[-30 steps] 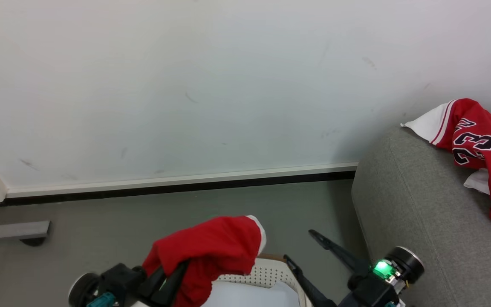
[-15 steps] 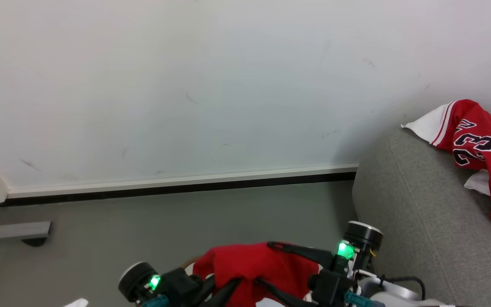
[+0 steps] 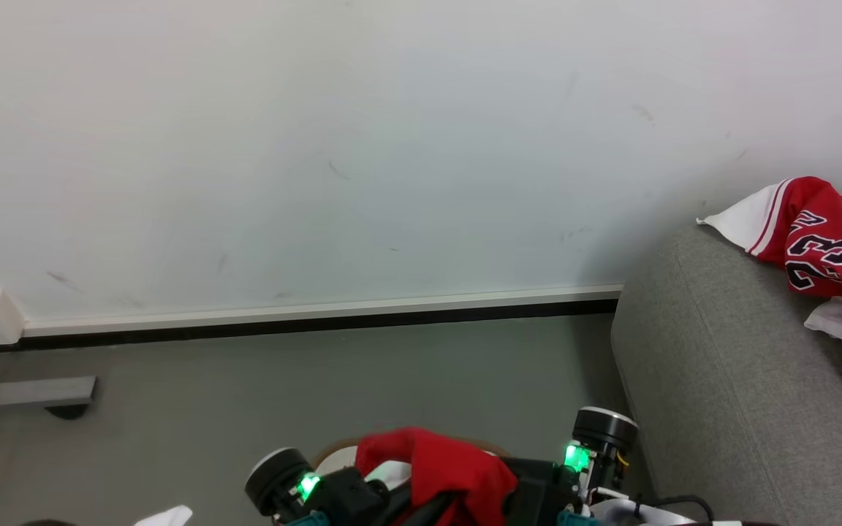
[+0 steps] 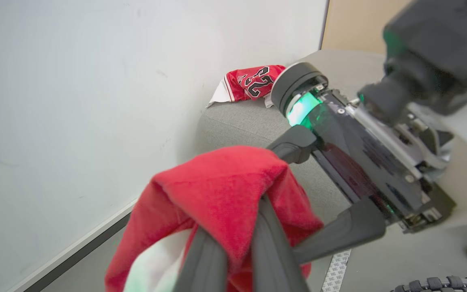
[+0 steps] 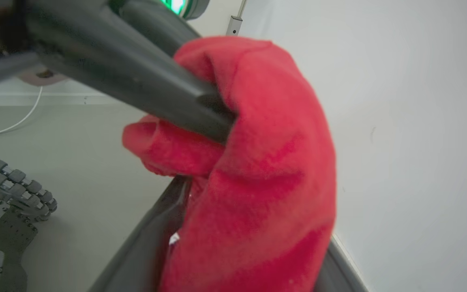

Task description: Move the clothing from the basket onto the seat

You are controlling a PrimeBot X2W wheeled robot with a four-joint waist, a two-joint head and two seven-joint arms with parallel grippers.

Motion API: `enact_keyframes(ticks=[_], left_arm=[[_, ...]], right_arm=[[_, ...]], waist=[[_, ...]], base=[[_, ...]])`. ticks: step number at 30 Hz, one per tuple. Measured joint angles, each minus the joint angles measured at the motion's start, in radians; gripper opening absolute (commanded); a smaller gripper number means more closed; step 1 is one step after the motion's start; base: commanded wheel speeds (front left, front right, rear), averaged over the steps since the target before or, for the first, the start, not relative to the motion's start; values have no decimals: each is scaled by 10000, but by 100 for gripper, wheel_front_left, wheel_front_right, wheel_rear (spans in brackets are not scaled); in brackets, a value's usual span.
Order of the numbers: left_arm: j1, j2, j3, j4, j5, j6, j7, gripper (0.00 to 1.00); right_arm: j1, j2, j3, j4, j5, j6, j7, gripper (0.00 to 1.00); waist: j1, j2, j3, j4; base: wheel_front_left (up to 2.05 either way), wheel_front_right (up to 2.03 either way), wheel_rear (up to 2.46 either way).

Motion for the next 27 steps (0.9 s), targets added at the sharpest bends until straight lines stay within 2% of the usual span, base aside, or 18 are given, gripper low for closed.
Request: enact_keyframes(ticks=[2,3,4,5,6,7,8,12,13,14,15,16,17,18,27], left_arm=[[-81,10,-84,-13,-69,-13,-42,0],[-107,23,-113,-19,-86,-13,-63,0],[-119,38,-138,-25,-104,-13,-71,0],[-130,48,-163,-27,-171,-13,-79,0],[-144,65,-178,-33,-230,-13,-100,0],[-151,82,-188,-38,-268,-13,-119,0],[-151,104,-194,-38,-282,-13,-130,0],[-152,157,-197,-38,-359,-25,-165,0],[-152,163,-182,-29,-357,50,-192,12],[-151,167,-163,-6,-357,61,-259,32],[-151,171,-150,25,-357,98,-314,46],[-146,165,-134,58,-357,150,-364,73],[-138,161,-127,102,-357,176,-445,95],[-130,153,-130,155,-357,203,-516,100],[-45,17,-35,742,-389,464,-901,100]], right_arm=[[2,-109,-21,-98,188,0,171,100],[2,-153,-19,-107,280,0,196,91],[1,-194,-21,-96,353,0,203,55],[-2,-219,-19,-65,428,0,230,41],[-10,-244,-19,-27,468,0,232,21],[-19,-267,-21,31,546,0,232,6],[-36,-288,-21,109,681,0,224,0],[-110,-336,-23,385,1074,0,-29,0],[-115,-336,-21,447,1156,0,-82,0],[-126,-334,-21,518,1267,0,-176,0],[-146,-334,-23,593,1354,0,-270,0],[-162,-334,-23,660,1442,0,-372,0],[-182,-330,-21,742,1532,0,-485,0],[-218,-332,-17,840,1601,2,-616,0],[-433,-499,-433,1557,2017,2,-1442,0]], waist=[[0,0,2,0],[0,0,3,-4],[0,0,4,-9],[0,0,2,-16],[0,0,1,-25],[0,0,2,-34],[0,0,1,-40],[0,0,-5,-59],[0,0,-3,-63],[0,0,-2,-69],[0,0,-2,-78],[0,0,0,-88],[0,0,3,-99],[0,0,4,-110],[0,0,105,-505]], base=[[0,0,0],[0,0,0],[0,0,0],[0,0,0],[0,0,0],[0,0,0],[0,0,0],[0,0,0],[0,0,0],[0,0,0],[0,0,0],[0,0,0],[0,0,0],[0,0,0],[0,0,0]])
